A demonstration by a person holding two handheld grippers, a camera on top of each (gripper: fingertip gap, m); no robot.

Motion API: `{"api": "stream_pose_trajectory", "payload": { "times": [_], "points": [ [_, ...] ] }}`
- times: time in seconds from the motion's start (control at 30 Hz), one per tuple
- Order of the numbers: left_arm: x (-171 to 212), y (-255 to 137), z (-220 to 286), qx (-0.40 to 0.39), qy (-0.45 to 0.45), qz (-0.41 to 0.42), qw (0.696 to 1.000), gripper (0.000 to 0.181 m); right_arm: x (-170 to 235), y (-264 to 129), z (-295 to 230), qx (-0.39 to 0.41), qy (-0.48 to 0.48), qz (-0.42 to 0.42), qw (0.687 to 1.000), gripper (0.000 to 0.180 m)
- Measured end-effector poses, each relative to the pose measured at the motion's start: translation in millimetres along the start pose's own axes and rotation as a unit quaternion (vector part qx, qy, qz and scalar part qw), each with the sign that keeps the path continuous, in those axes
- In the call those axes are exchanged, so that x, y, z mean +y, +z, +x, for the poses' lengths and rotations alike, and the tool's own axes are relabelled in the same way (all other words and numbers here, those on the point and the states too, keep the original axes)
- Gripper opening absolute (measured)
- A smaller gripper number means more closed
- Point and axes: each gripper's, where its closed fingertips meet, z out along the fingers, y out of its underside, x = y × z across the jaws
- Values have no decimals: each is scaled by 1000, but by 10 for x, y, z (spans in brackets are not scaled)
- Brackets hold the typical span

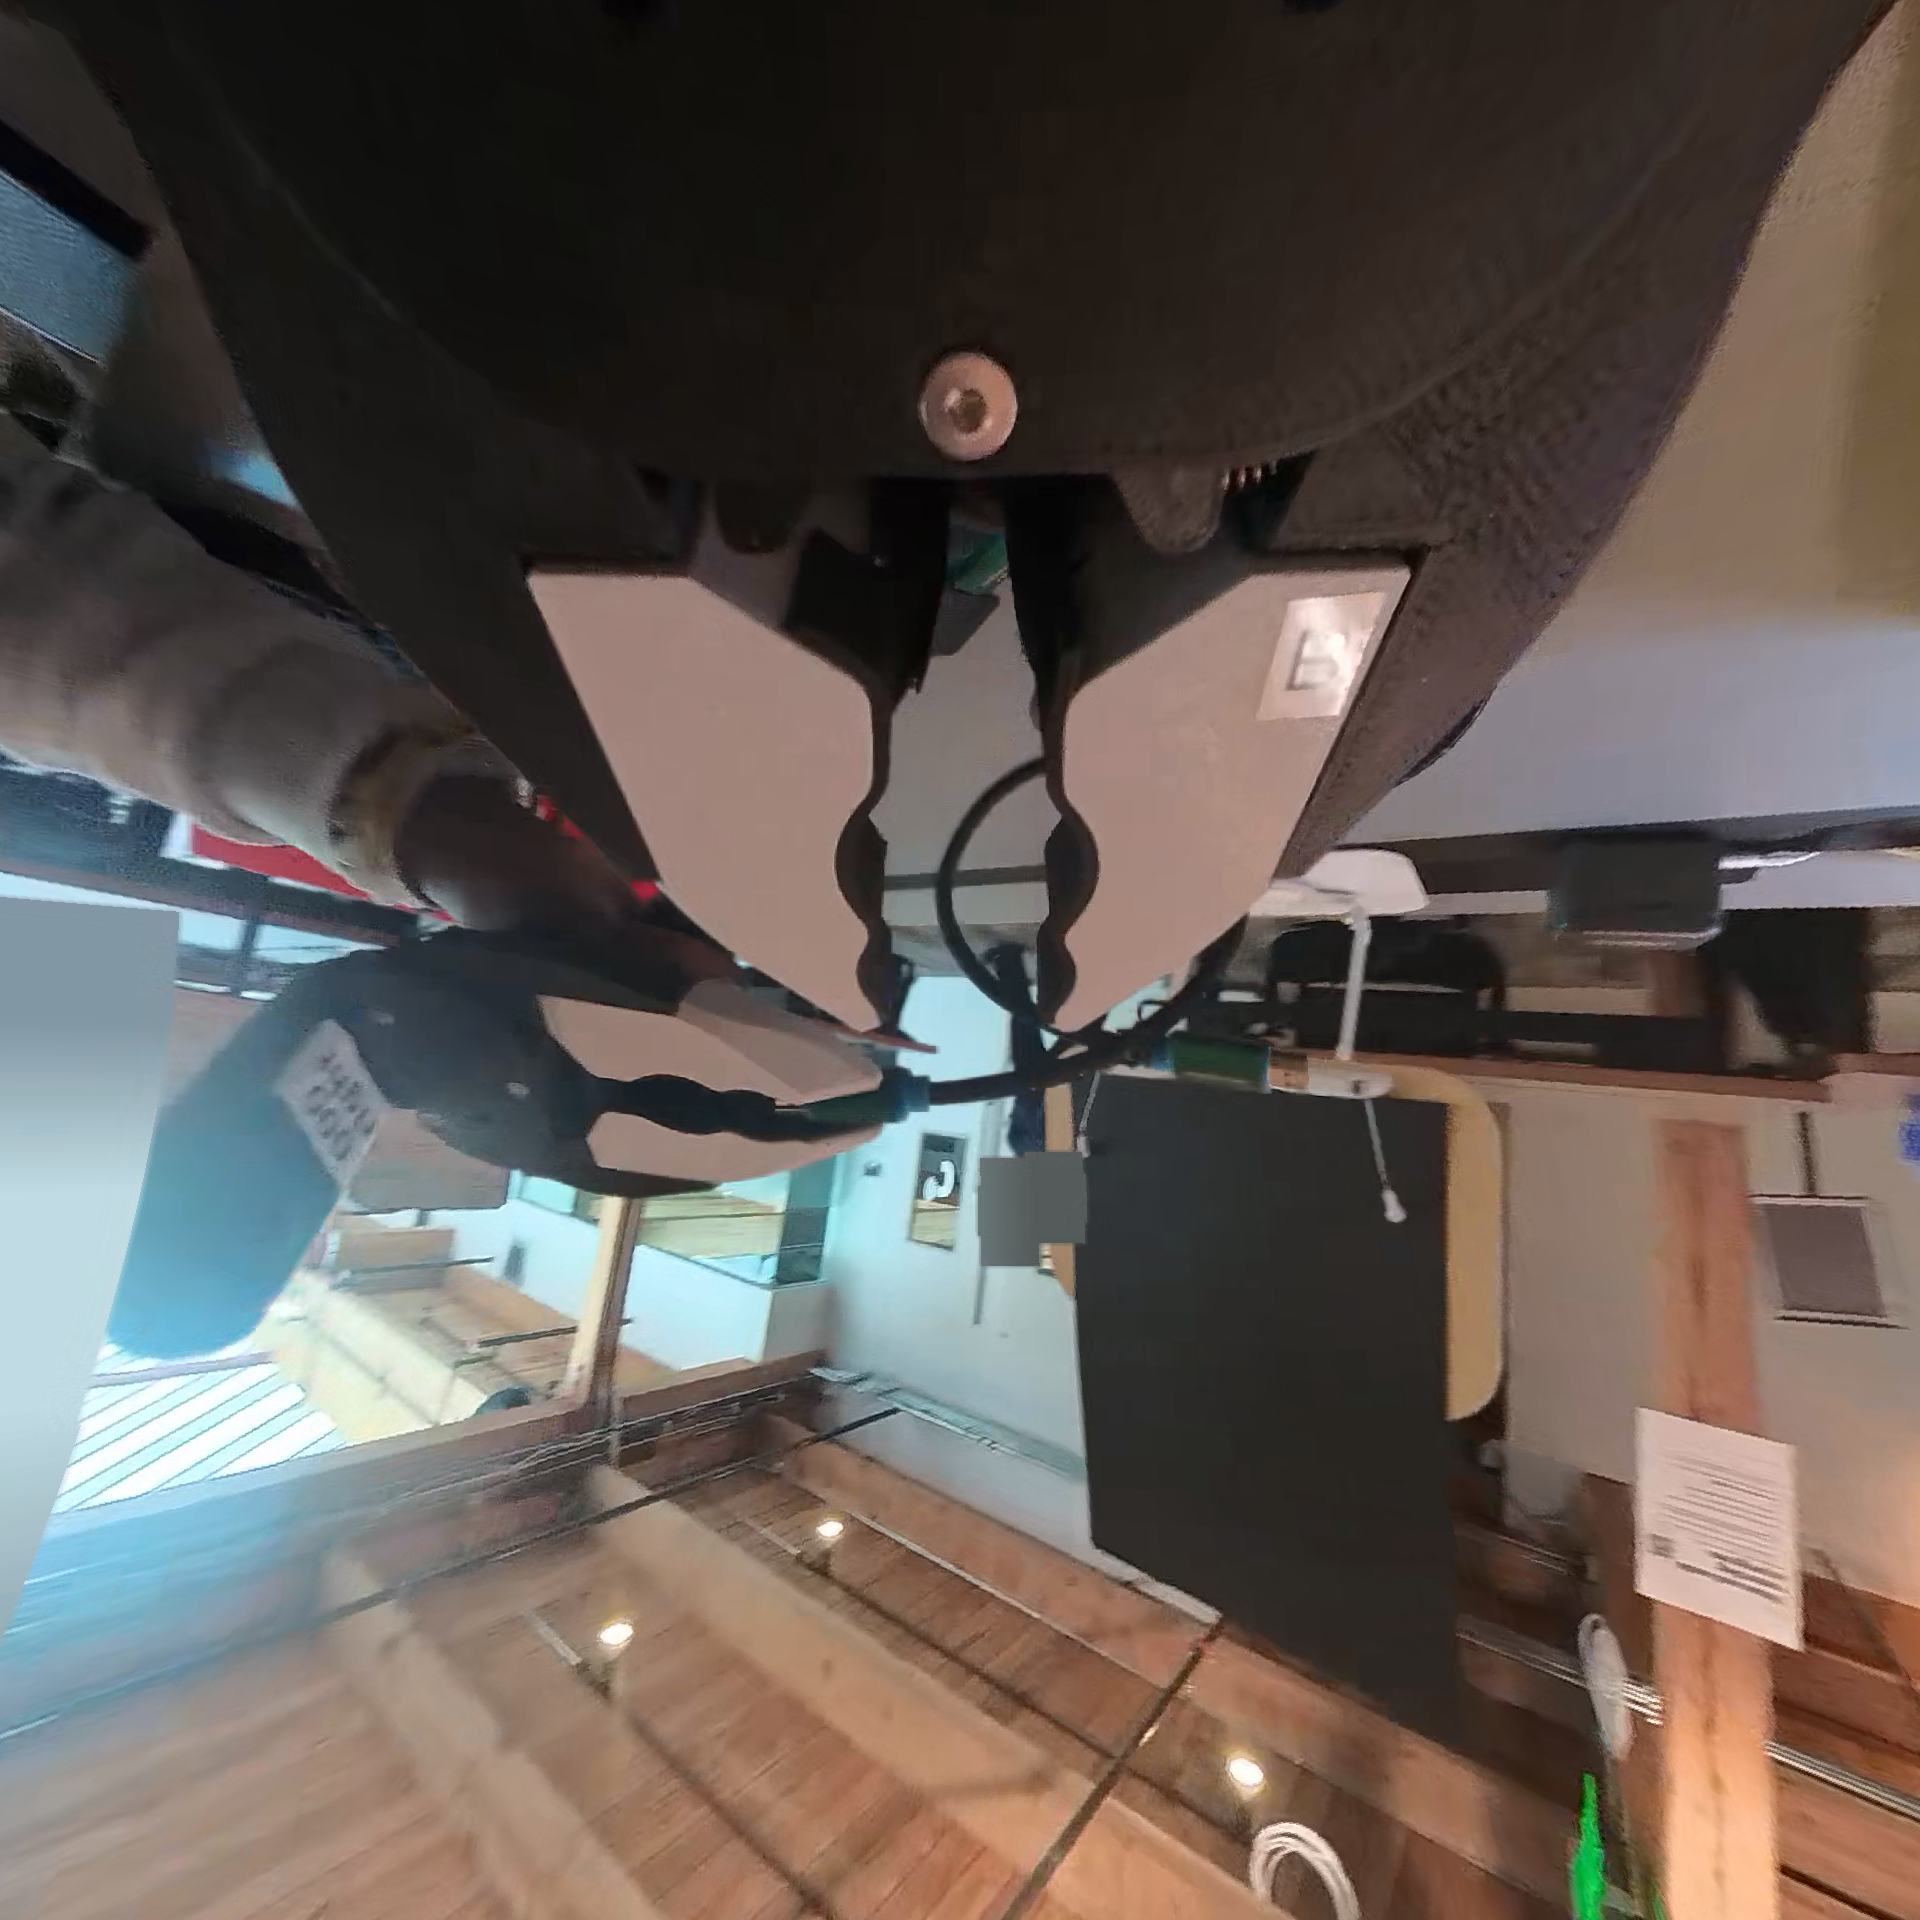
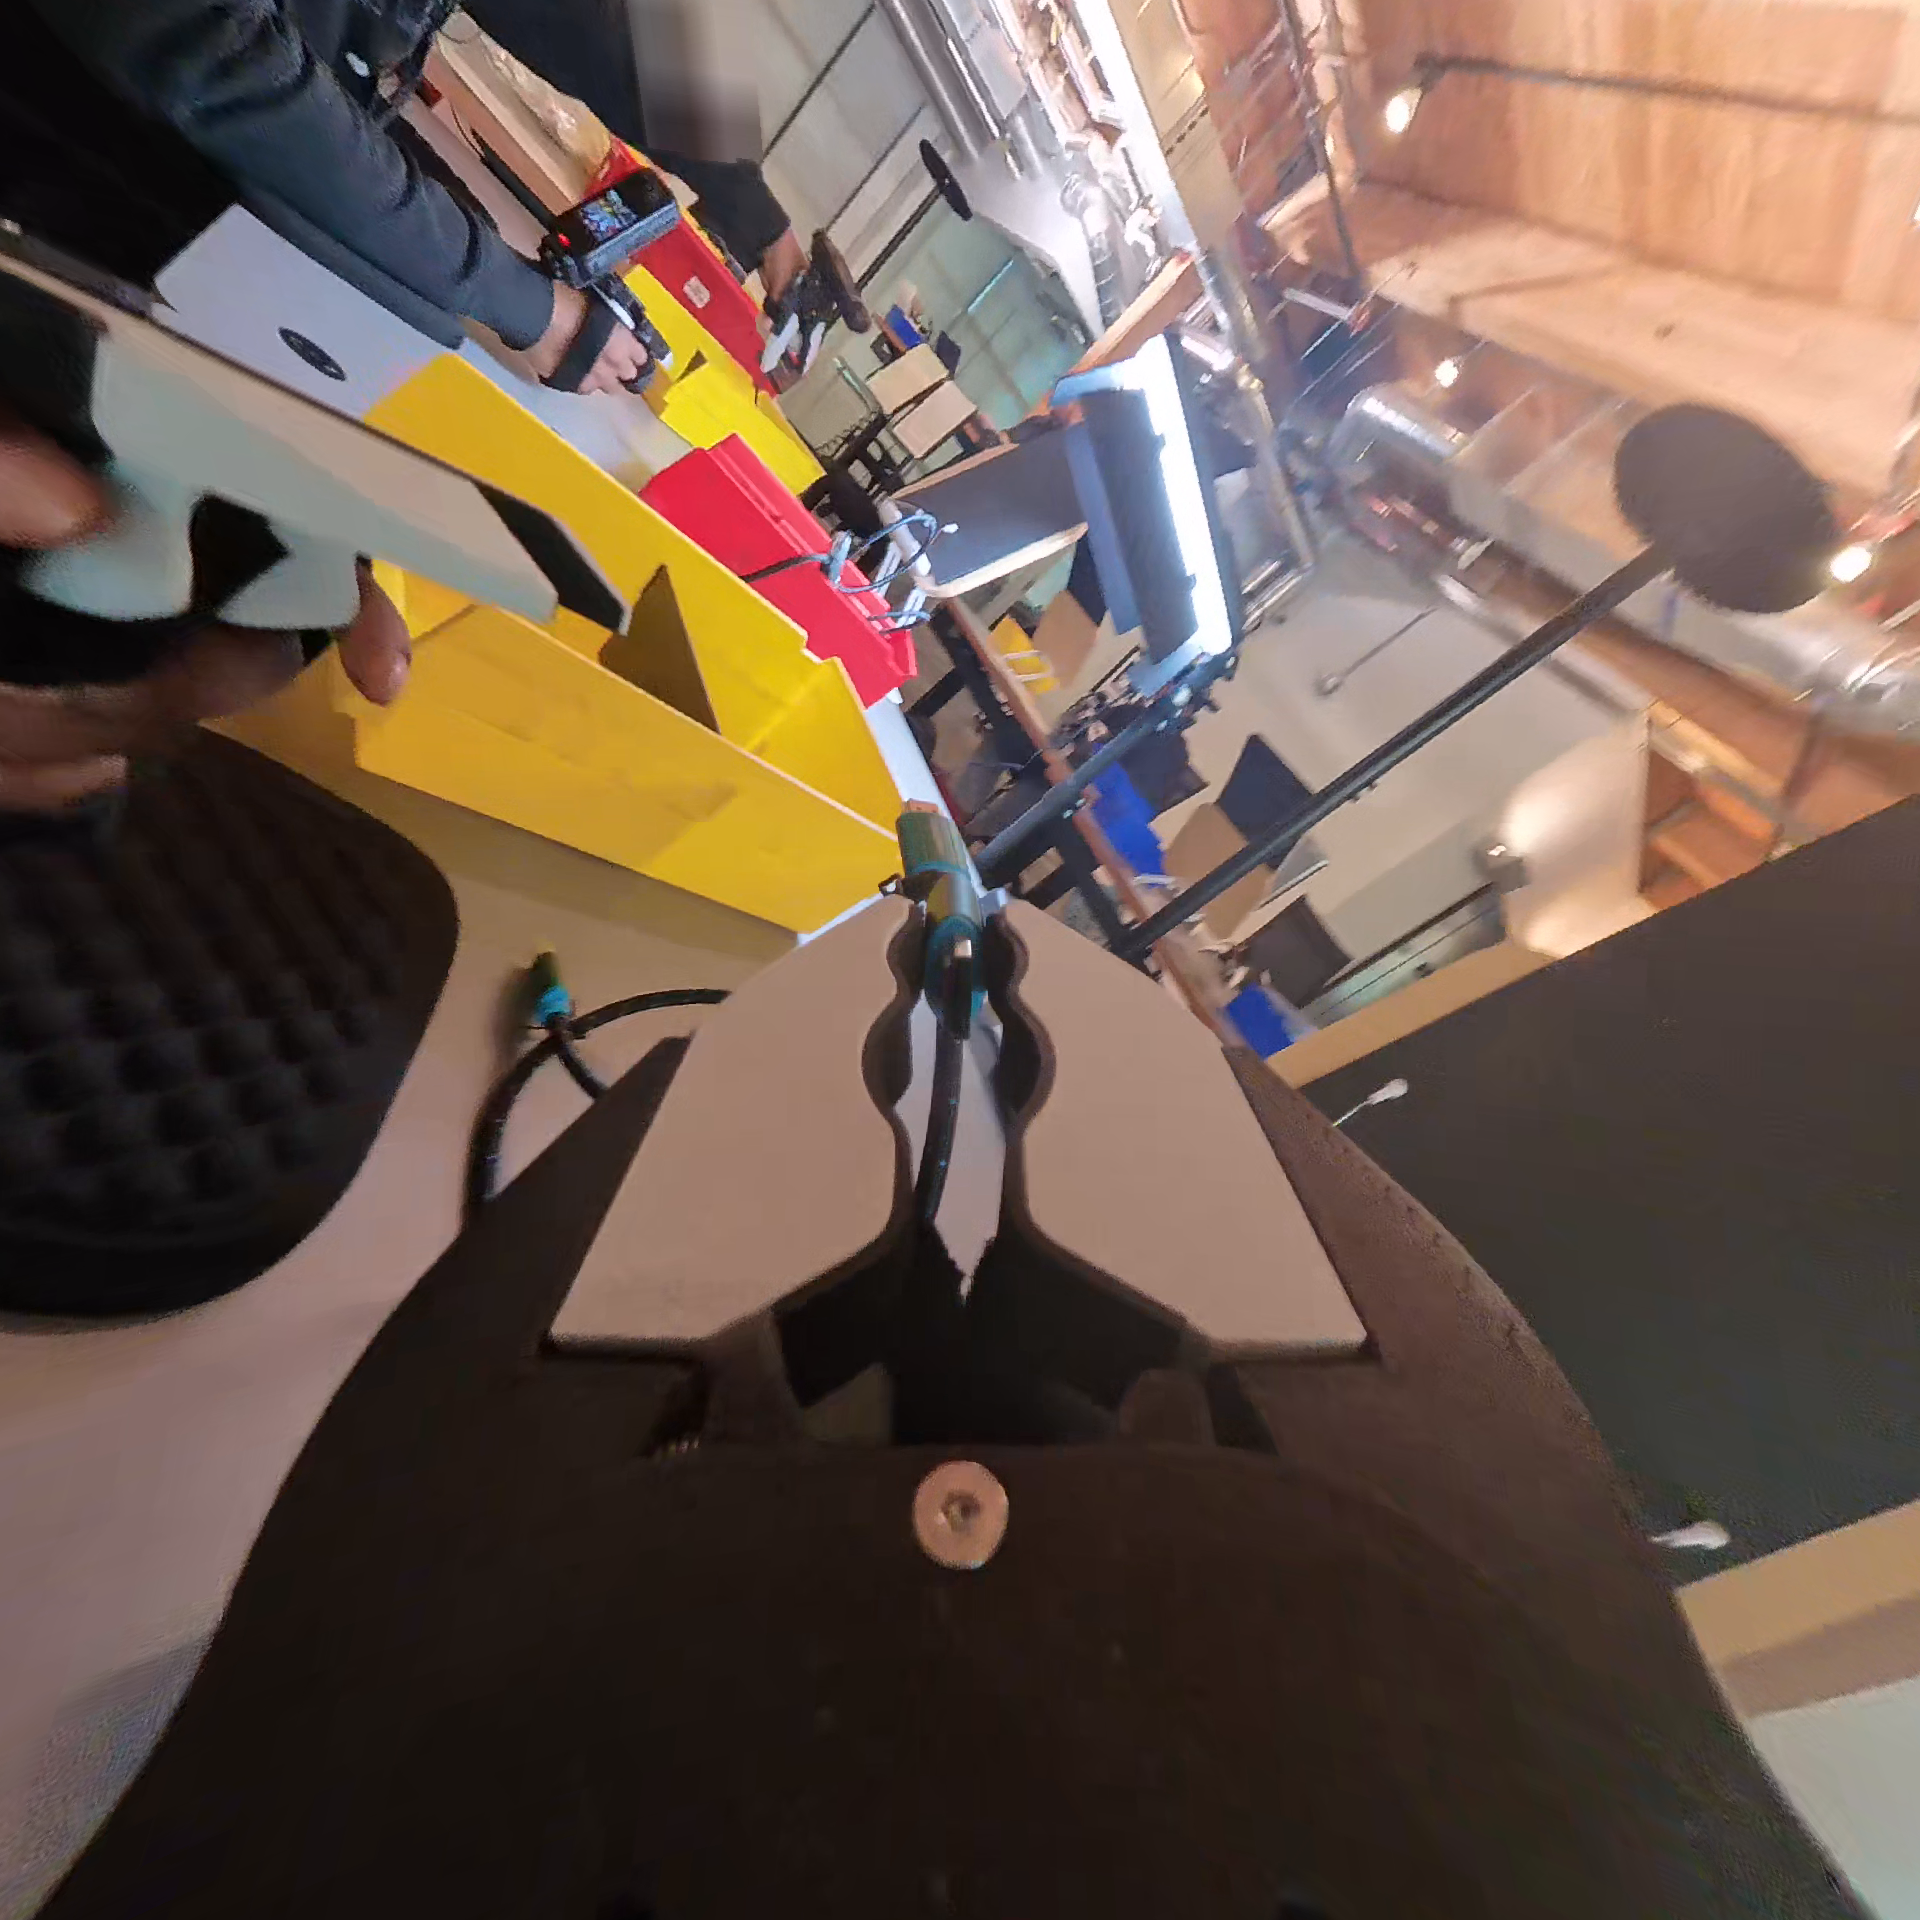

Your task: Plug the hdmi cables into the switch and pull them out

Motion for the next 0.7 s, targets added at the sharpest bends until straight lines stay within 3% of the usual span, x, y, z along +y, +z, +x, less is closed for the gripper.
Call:
{"api": "stream_pose_trajectory", "payload": {
  "times": [0.1,0.27,0.47,0.63,0.7],
  "points": [
    [-71,-10,123,71,-71,-8,995,26,-108,-30,22,22,-56,20,998,11],
    [156,47,546,218,-233,-58,946,35,-334,-93,-202,16,-146,81,986,11],
    [154,103,639,251,-272,-29,929,40,-538,-219,-522,-44,-179,159,970,11],
    [-82,-10,734,345,-387,26,855,32,-652,-301,-724,-91,-169,205,960,11],
    [-71,-30,738,353,-393,25,849,26,-678,-323,-768,-96,-177,215,956,11]
  ]
}}
